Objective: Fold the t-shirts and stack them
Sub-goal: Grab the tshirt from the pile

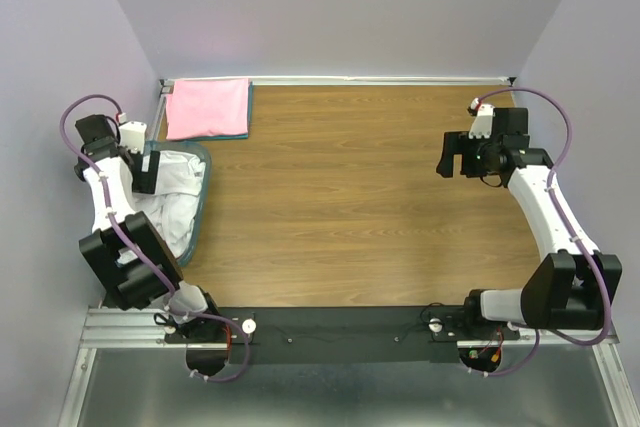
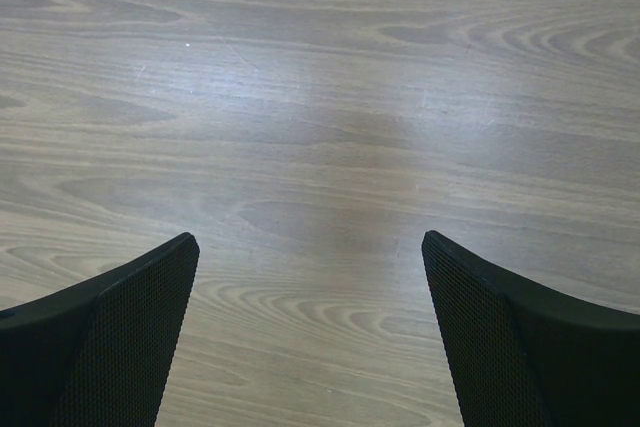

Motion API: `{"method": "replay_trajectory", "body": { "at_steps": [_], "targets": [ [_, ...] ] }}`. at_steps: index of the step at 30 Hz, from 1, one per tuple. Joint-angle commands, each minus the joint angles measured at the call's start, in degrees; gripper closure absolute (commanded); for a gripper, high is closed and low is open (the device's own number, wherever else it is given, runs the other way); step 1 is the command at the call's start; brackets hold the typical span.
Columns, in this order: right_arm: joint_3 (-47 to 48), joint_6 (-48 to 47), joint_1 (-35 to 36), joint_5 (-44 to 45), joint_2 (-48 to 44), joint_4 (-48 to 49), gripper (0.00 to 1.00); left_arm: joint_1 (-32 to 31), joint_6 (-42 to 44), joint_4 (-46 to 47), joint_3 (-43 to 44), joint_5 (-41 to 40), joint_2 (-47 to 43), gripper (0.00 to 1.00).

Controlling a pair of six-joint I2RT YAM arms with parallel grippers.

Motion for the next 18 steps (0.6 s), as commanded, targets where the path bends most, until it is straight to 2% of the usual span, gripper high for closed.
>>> {"method": "replay_trajectory", "body": {
  "at_steps": [1, 7, 9, 11, 13, 14, 15, 16, 18],
  "targets": [
    [2.4, -0.1, -0.1, -1.8, 1.2, -1.9, 0.0, 2.0, 2.6, -0.3, 1.0, 1.9, 3.6, 0.02],
    [3.7, -0.1, -0.1, -2.1, 2.3, -2.6, 0.0, 2.4, 2.5, -1.3, -0.3, 8.8, 5.5, 0.02],
    [3.9, -0.1, -0.1, -2.3, 2.7, -2.7, 0.0, 2.4, 2.8, -1.6, -0.8, 11.5, 6.0, 0.06],
    [3.9, -0.1, -0.1, -2.3, 2.8, -2.7, 0.0, 2.5, 2.8, -2.3, -0.3, 12.4, 6.9, 0.21],
    [3.9, -0.2, -0.1, -2.4, 2.7, -2.9, 0.0, 2.5, 2.9, -2.9, 0.4, 13.7, 7.0, 0.41],
    [3.9, -0.2, -0.1, -2.4, 2.6, -2.9, 0.0, 2.6, 2.9, -3.5, 1.4, 14.7, 6.3, 0.56],
    [3.9, -0.3, -0.1, -2.5, 2.6, -3.0, 0.0, 2.6, 2.9, -3.8, 1.9, 15.2, 5.7, 0.62],
    [3.9, -0.3, -0.1, -2.6, 2.5, -3.0, 0.0, 2.6, 2.9, -4.2, 2.5, 15.5, 5.0, 0.78],
    [3.7, -0.3, -0.1, -2.7, 2.4, -3.0, 0.0, 2.7, 2.6, -5.8, 5.2, 16.0, 2.9, 0.97]
  ]
}}
